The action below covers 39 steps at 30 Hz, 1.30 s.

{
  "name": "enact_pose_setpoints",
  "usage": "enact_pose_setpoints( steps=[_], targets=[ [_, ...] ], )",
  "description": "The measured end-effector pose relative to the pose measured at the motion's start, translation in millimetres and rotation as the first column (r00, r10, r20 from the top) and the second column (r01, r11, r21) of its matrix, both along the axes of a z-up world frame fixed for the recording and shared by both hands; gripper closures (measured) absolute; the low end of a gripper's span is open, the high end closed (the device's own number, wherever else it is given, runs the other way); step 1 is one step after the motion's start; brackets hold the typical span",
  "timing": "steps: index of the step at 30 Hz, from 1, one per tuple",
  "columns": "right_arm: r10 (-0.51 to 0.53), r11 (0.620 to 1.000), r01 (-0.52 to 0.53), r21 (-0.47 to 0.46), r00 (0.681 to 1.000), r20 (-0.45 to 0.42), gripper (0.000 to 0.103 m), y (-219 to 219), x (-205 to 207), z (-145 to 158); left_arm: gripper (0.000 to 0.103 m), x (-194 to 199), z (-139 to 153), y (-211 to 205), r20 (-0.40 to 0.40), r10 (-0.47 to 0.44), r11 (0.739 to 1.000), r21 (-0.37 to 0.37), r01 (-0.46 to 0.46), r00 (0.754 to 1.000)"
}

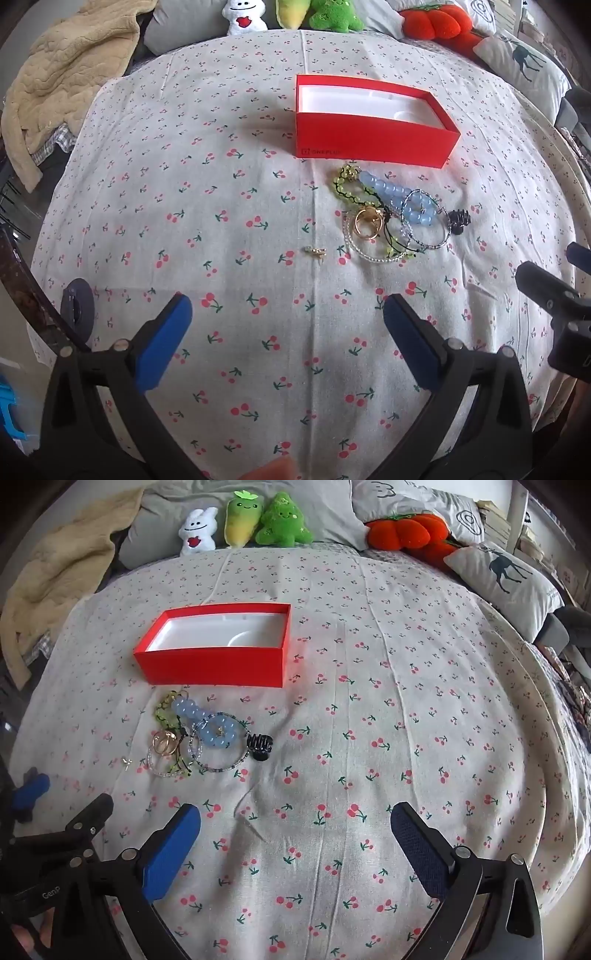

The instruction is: Organize jewelry

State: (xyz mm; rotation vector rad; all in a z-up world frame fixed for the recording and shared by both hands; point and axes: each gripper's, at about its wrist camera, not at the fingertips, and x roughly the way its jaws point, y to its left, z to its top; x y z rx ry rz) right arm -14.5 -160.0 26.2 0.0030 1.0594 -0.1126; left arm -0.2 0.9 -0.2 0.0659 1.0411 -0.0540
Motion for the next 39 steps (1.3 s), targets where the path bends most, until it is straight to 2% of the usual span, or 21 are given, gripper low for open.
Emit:
enact_pose_setpoints(
  steps=[3, 4, 5, 8, 10, 39],
  targets=[
    [0.009, 1.000, -0.010, -0.009, 1.000, -0.009, 0.000, 1.1, -0.9, -0.3, 0.000, -2.4, -1.8, 10.9, -0.002, 0.001, 0.999, -0.044, -0.001, 1.000],
    [0.011, 1.000, -0.011, -0.015, 1.000, -0.010, 0.000, 1.4, -1.2, 0.1, 0.000, -2.7, -3.5, 7.2, 0.009, 0.004, 1.000, -0.011, -0.004, 1.000],
    [0.031, 0.999, -0.033, -0.027, 0.999, -0.040, 0.000, 9.1, 7.4, -1.0, 0.000, -2.4, -3.7, 7.0, -0.002, 0.004, 1.000, -0.004, -0.004, 1.000],
    [0.033, 0.999, -0.034, -0.021, 0.998, -0.047, 0.000, 13.3, 11.0, -0.8, 0.000, 7.5, -3.5, 8.8, -0.043, 0.004, 1.000, -0.004, -0.005, 0.999],
    [0.042, 0.999, -0.042, 0.012, 0.998, -0.042, 0.000, 5.6, 5.7, 0.1, 0.000, 8.2, -2.5, 2.8, -0.035, 0.009, 1.000, 0.005, -0.009, 0.999],
    [0.010, 1.000, -0.010, 0.010, 0.999, -0.040, 0.000, 0.5, 8.8, -1.8, 0.000, 2.9, 5.9, -0.6, 0.012, 0.009, 1.000, 0.008, -0.010, 1.000]
  ],
)
